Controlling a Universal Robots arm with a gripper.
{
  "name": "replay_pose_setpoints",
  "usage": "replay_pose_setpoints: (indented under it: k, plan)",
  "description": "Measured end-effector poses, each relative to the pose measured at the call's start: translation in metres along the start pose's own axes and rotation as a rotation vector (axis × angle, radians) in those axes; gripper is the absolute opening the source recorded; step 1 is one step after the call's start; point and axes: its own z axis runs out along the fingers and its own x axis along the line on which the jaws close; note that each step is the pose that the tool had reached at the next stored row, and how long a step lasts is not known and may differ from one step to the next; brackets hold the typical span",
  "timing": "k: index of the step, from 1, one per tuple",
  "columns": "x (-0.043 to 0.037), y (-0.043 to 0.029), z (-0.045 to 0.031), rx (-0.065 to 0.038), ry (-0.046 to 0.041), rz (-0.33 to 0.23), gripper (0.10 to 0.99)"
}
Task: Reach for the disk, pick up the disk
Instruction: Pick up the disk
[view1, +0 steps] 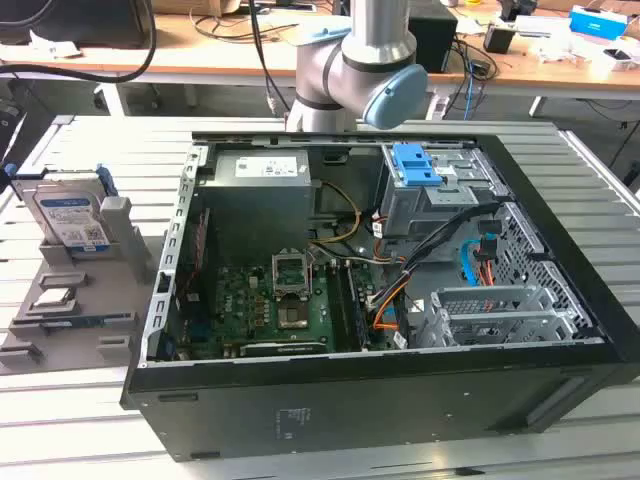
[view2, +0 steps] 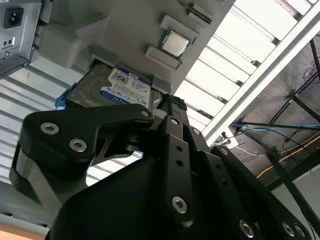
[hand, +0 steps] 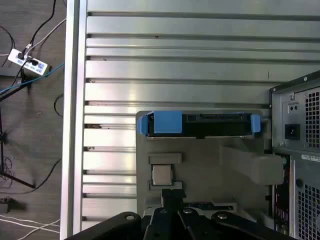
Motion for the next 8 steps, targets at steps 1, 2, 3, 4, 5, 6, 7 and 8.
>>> replay_pose_setpoints:
  k: [1, 2, 3, 4, 5, 6, 7, 8]
  plan:
    - [0.0000, 0.0000, 0.0000, 0.000, 0.0004, -0.011, 0.106]
    - [0.0001, 0.0000, 0.0000, 0.000, 0.0020, -0.053, 0.106]
    - [0.0000, 0.0000, 0.0000, 0.000, 0.0035, -0.092, 0.106]
    - [0.0000, 0.0000, 0.0000, 0.000, 0.0045, -0.119, 0.106]
    - [0.0000, 0.0000, 0.0000, 0.000, 0.0059, -0.152, 0.106]
    - [0.0000, 0.0000, 0.0000, 0.000, 0.0066, -0.175, 0.106]
    - [0.0000, 0.0000, 0.0000, 0.000, 0.0073, -0.192, 0.106]
    - [0.0000, 0.0000, 0.0000, 0.000, 0.0081, -0.211, 0.106]
